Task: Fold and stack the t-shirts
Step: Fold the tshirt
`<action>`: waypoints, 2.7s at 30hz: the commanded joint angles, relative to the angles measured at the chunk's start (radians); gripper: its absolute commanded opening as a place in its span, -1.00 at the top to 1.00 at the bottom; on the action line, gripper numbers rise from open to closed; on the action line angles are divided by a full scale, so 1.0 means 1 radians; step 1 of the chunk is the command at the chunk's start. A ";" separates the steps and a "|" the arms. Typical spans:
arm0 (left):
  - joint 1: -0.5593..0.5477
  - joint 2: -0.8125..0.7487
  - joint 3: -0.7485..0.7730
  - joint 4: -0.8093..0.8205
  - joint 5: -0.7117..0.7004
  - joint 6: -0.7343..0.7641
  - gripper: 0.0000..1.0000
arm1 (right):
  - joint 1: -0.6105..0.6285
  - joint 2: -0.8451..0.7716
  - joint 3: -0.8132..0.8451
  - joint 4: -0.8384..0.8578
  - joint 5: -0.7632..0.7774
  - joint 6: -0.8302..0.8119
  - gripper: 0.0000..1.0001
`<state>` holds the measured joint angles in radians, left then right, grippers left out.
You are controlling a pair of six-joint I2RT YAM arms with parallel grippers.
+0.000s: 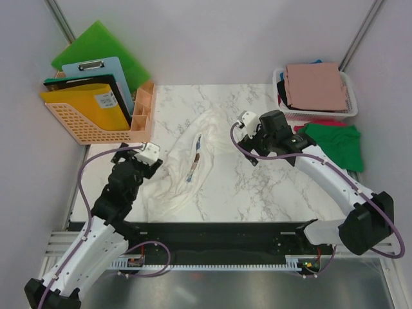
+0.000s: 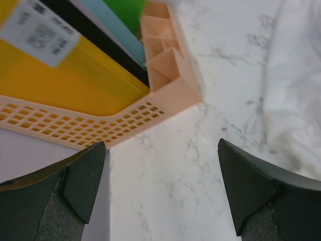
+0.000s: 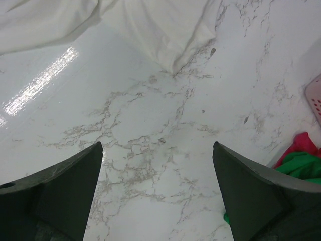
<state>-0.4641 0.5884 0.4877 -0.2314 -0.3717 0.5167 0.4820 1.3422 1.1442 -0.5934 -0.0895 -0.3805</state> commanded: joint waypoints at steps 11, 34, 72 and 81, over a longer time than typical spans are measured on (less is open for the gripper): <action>0.206 -0.151 -0.092 0.561 -0.389 0.223 -1.00 | -0.016 0.181 0.026 0.087 0.025 0.060 -0.96; 0.772 0.027 0.051 0.127 0.076 -0.081 -1.00 | -0.056 0.790 0.699 -0.040 -0.036 0.143 -0.96; 0.823 -0.062 -0.031 0.041 0.134 -0.018 -1.00 | -0.071 1.222 1.066 -0.109 0.108 0.003 -0.96; 0.825 -0.039 -0.026 0.032 0.152 -0.015 -1.00 | -0.094 1.333 1.248 -0.088 0.218 -0.017 -0.96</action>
<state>0.3542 0.5438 0.4545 -0.1932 -0.2493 0.4873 0.3916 2.6308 2.4241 -0.6476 0.0265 -0.3641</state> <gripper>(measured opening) 0.997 0.982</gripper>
